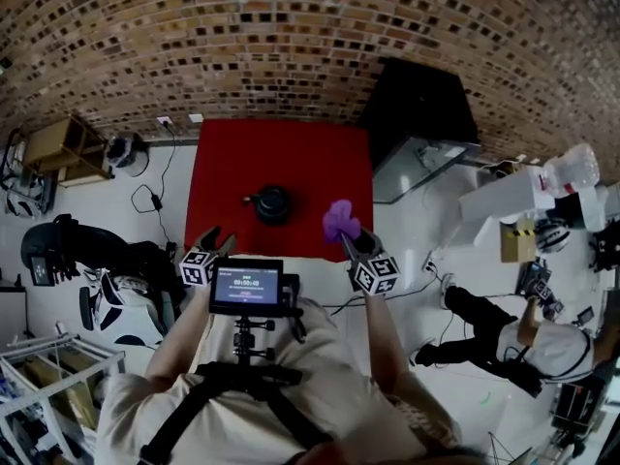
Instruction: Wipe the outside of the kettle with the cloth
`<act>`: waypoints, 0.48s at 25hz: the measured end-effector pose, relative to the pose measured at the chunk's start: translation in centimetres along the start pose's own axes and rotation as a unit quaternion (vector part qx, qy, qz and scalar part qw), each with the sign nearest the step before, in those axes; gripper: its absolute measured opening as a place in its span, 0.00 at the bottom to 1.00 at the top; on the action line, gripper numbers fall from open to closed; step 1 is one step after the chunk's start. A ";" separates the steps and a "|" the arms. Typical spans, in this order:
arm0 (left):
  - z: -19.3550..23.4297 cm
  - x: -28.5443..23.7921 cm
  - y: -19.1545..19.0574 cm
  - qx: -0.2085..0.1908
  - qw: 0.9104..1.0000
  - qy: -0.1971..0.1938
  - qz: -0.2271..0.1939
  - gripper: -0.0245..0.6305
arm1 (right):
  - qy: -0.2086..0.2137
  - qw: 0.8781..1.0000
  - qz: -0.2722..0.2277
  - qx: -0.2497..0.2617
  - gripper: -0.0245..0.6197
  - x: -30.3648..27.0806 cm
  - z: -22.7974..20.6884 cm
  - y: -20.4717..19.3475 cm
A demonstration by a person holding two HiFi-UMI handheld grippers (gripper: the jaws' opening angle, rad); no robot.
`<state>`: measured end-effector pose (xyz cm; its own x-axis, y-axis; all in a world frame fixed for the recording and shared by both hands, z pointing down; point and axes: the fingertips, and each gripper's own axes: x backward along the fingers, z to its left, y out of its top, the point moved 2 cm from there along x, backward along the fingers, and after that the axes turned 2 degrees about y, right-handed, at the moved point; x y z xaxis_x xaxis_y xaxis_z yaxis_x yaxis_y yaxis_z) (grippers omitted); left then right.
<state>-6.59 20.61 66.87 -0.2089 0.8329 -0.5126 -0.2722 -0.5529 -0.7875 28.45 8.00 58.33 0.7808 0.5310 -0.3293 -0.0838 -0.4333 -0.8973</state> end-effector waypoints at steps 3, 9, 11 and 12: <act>0.8 -0.5 1.3 -0.004 1.000 0.000 0.002 0.40 | -0.006 1.000 0.001 0.001 0.29 -1.1 -0.4 -0.2; 1.7 -1.0 3.5 -0.024 1.000 -0.003 0.014 0.40 | -0.004 1.000 0.012 0.011 0.29 -2.2 0.5 0.3; 1.8 -1.1 4.1 -0.031 0.999 -0.006 0.014 0.40 | 0.001 1.000 0.011 0.017 0.29 -2.5 0.7 0.4; 1.9 -1.2 4.3 -0.034 0.999 -0.007 0.013 0.40 | 0.003 1.000 0.011 0.018 0.29 -2.7 0.8 0.3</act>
<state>-9.27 17.15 64.74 -0.2291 0.8170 -0.5292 -0.2021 -0.5718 -0.7951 25.85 7.03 58.68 0.7822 0.5174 -0.3472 -0.1224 -0.4187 -0.8998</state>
